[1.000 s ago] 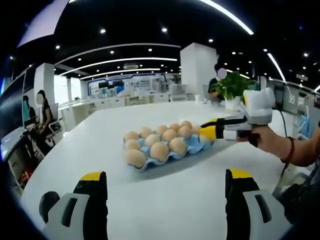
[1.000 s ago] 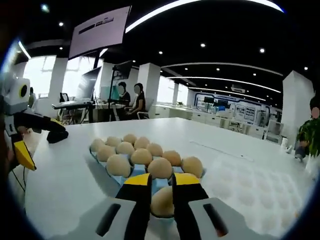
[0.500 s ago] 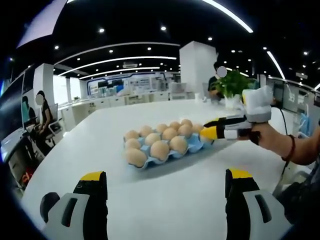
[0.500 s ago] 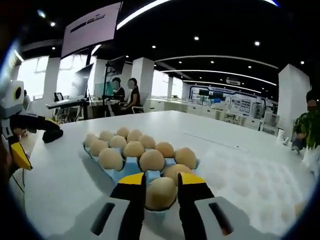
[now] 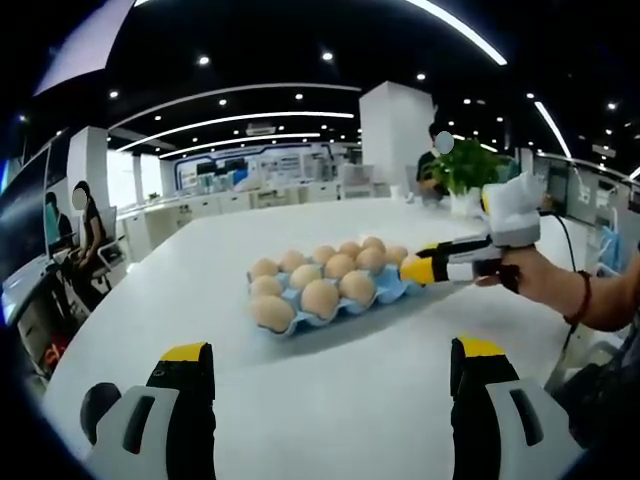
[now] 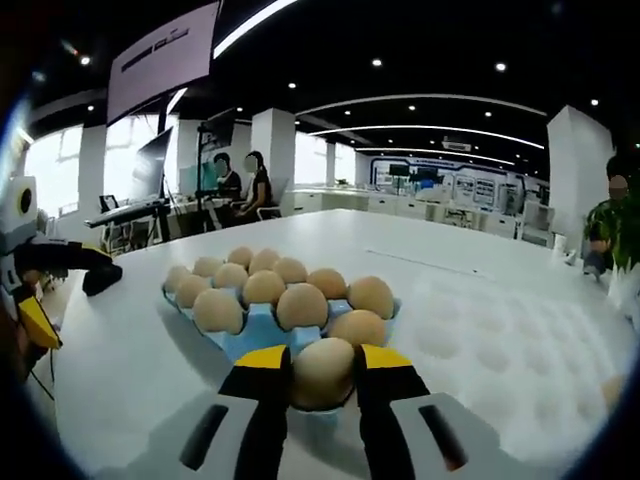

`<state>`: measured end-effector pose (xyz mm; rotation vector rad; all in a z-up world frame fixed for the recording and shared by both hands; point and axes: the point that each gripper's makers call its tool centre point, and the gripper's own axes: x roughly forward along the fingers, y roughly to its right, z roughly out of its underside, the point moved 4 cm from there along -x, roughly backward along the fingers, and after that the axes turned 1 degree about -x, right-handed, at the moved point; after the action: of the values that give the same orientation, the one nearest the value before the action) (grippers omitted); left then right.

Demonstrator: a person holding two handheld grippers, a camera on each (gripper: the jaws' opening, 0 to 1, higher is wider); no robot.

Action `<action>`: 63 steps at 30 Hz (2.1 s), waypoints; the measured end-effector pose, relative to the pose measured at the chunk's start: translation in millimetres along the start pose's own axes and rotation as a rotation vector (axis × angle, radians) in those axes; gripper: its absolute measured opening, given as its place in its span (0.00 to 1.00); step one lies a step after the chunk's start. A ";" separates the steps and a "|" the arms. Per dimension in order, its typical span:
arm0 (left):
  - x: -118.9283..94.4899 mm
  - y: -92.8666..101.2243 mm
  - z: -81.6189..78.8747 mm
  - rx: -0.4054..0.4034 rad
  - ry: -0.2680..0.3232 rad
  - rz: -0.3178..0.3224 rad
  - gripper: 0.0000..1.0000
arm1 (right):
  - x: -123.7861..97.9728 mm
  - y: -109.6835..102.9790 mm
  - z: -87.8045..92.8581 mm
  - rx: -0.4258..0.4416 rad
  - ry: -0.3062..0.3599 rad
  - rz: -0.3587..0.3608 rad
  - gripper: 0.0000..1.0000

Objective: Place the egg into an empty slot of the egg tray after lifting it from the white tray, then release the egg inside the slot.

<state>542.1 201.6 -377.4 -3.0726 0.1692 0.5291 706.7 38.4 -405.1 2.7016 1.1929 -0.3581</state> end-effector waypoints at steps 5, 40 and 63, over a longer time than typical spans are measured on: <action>0.9 0.9 -0.6 0.004 -0.002 0.001 1.00 | -0.5 -0.5 -0.6 0.004 0.010 0.003 0.27; 2.4 -0.6 -1.8 0.021 -0.011 0.010 1.00 | -4.5 -5.6 -2.6 0.082 -0.100 0.065 0.25; -0.3 -0.8 1.1 0.019 -0.012 0.007 1.00 | -7.8 -16.4 -25.4 0.019 0.032 0.003 0.25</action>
<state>541.6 202.5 -378.4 -3.0506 0.1844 0.5423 693.2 50.2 -379.5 2.7353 1.1998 -0.3284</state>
